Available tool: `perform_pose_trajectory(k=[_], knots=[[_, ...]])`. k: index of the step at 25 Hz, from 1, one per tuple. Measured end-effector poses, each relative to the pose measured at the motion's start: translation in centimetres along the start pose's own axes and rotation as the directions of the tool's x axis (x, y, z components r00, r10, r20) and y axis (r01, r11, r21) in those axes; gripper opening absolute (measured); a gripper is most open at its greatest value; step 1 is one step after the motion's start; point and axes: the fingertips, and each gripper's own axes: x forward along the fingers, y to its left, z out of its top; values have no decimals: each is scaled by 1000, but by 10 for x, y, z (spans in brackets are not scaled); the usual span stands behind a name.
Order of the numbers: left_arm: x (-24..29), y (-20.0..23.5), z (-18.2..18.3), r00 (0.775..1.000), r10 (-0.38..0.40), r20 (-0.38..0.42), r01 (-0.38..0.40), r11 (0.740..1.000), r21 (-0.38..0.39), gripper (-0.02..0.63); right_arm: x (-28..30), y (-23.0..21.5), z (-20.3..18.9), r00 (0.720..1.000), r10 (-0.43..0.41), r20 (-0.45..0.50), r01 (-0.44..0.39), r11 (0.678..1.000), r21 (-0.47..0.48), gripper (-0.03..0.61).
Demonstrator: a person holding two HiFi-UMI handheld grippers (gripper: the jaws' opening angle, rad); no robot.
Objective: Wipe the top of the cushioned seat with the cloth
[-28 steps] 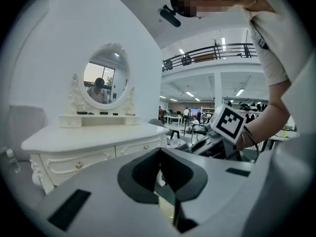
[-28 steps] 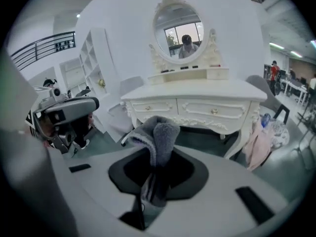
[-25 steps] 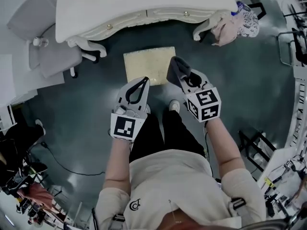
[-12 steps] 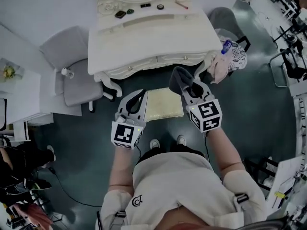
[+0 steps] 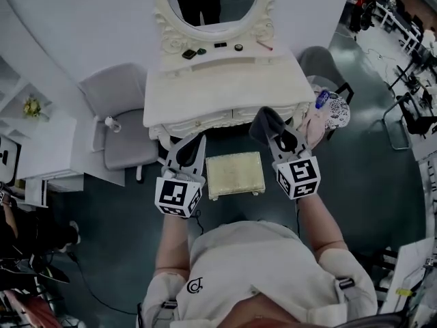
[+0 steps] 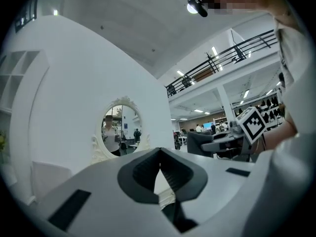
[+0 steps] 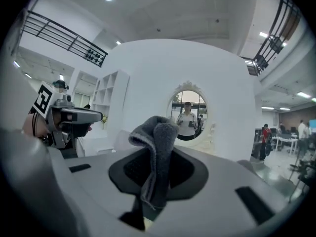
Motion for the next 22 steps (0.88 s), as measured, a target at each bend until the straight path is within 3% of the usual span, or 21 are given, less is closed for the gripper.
perform_pose_trajectory(k=[5, 22], knots=[[-4, 4, 10, 1000, 16, -5, -15, 1000, 26, 12, -3, 6, 5, 999, 11, 39, -10, 1000, -13, 72], [-7, -10, -3, 999, 10, -40, -10, 1000, 9, 12, -10, 13, 7, 996, 49, 68, -50, 999, 2, 66]])
